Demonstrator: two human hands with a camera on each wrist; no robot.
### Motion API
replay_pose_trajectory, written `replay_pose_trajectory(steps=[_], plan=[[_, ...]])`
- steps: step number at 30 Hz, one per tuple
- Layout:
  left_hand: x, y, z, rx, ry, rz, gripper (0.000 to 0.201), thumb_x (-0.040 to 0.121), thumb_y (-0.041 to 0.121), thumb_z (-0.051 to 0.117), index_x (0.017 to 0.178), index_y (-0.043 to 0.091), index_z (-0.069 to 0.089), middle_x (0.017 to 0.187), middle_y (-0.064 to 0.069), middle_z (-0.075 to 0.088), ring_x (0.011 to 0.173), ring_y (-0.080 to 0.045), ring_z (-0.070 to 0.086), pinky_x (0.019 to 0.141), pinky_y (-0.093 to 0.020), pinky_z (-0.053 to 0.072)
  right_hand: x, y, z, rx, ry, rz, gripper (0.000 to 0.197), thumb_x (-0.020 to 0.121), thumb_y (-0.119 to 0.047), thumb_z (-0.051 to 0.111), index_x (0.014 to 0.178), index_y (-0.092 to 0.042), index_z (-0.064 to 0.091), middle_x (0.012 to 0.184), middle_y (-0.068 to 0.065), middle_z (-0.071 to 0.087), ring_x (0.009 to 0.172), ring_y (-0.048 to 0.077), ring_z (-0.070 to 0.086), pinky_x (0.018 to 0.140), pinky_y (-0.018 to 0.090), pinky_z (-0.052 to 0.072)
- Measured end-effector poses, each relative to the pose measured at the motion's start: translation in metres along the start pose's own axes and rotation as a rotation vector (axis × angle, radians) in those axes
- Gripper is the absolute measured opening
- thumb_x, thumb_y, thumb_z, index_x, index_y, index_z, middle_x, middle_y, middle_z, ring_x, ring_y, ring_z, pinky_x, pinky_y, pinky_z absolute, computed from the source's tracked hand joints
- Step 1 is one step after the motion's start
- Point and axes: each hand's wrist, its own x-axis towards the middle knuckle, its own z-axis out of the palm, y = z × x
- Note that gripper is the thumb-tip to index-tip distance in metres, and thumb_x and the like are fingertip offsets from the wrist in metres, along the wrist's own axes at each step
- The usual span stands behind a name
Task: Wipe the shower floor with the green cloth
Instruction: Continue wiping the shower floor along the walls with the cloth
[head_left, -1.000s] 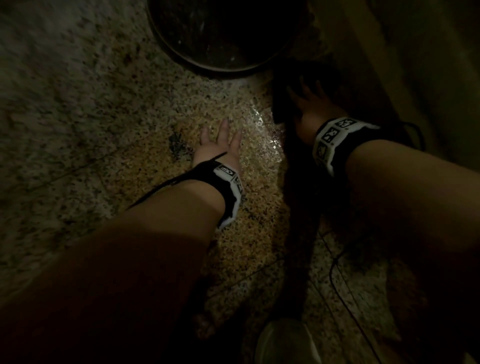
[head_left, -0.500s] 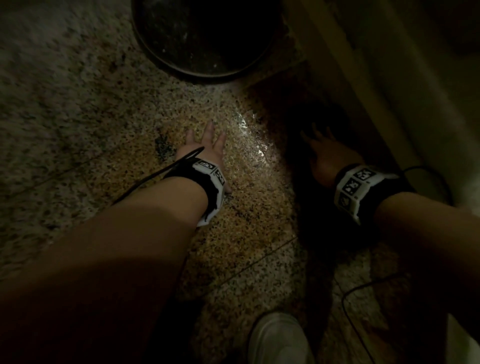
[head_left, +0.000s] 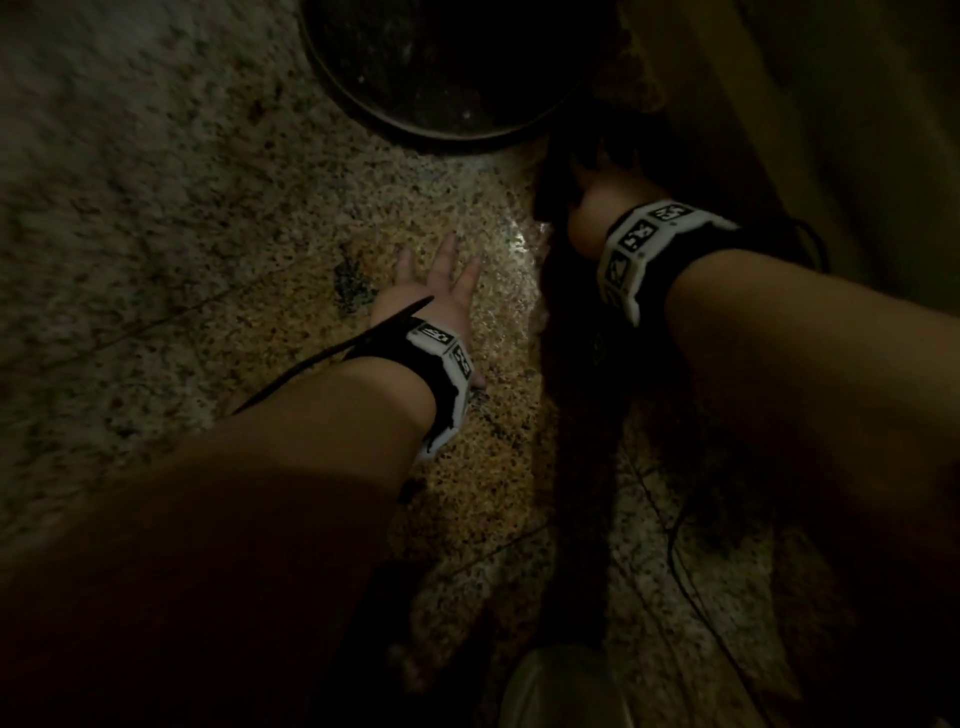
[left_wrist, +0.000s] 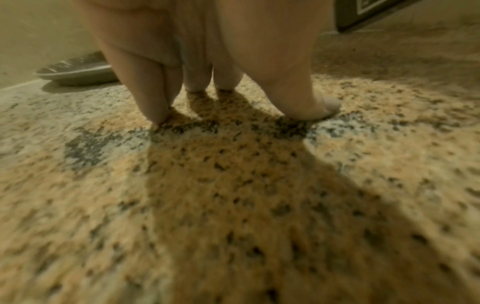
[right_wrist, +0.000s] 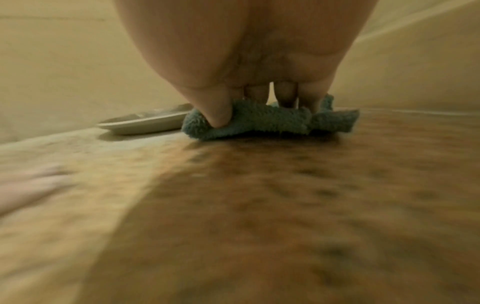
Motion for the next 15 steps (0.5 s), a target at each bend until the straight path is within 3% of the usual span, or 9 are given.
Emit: replay_pose_trajectory(steps=[4,6,8,11,15], plan=[[-0.006,-0.006,0.0,-0.041,0.004,0.054,0.111,0.078,0.066,0.058,0.146,0.03,-0.022,0.151,0.004,-0.034,0.143,-0.035,-0.016,0.113,-0.047,0.026,-0.02,-0.039,0.013,-0.006,-0.084,-0.053,0.064,0.099,-0.027,0.038,0.152,-0.029,0.001,0.159,0.0,-0.011,0.145,0.034,-0.008,0.117,0.05,0.014],[-0.012,-0.019,0.004,-0.037,0.056,0.119,0.089,0.089,0.06,0.047,0.151,0.025,-0.006,0.154,0.0,-0.028,0.144,-0.032,-0.014,0.117,-0.045,0.017,-0.036,-0.058,0.029,-0.048,-0.11,-0.142,0.065,0.1,-0.028,0.037,0.152,-0.028,-0.002,0.159,0.0,-0.014,0.145,0.034,-0.011,0.119,0.046,0.008],[-0.018,-0.041,0.017,-0.025,0.101,0.155,0.074,0.095,0.052,0.04,0.152,0.021,0.005,0.156,-0.004,-0.021,0.145,-0.028,-0.012,0.117,-0.044,0.015,-0.048,-0.073,0.043,-0.055,-0.119,-0.232,0.064,0.1,-0.028,0.035,0.152,-0.029,-0.003,0.158,-0.001,-0.017,0.144,0.033,-0.014,0.118,0.044,0.001],[-0.031,-0.083,0.042,0.006,0.091,0.054,0.078,0.094,0.055,0.039,0.152,0.024,-0.004,0.157,-0.001,-0.016,0.145,-0.03,-0.004,0.117,-0.042,0.016,-0.054,-0.089,0.048,-0.063,-0.16,-0.307,0.065,0.101,-0.025,0.035,0.151,-0.031,-0.005,0.157,-0.003,-0.019,0.144,0.03,-0.017,0.117,0.042,-0.002],[-0.041,-0.143,0.056,-0.091,0.067,-0.22,0.1,0.084,0.067,0.047,0.151,0.019,-0.009,0.158,-0.004,-0.007,0.145,-0.032,0.001,0.115,-0.045,0.021,-0.05,-0.104,0.038,-0.098,-0.182,-0.328,0.063,0.102,-0.025,0.033,0.151,-0.032,-0.005,0.158,-0.002,-0.019,0.144,0.03,-0.018,0.117,0.042,-0.001]])
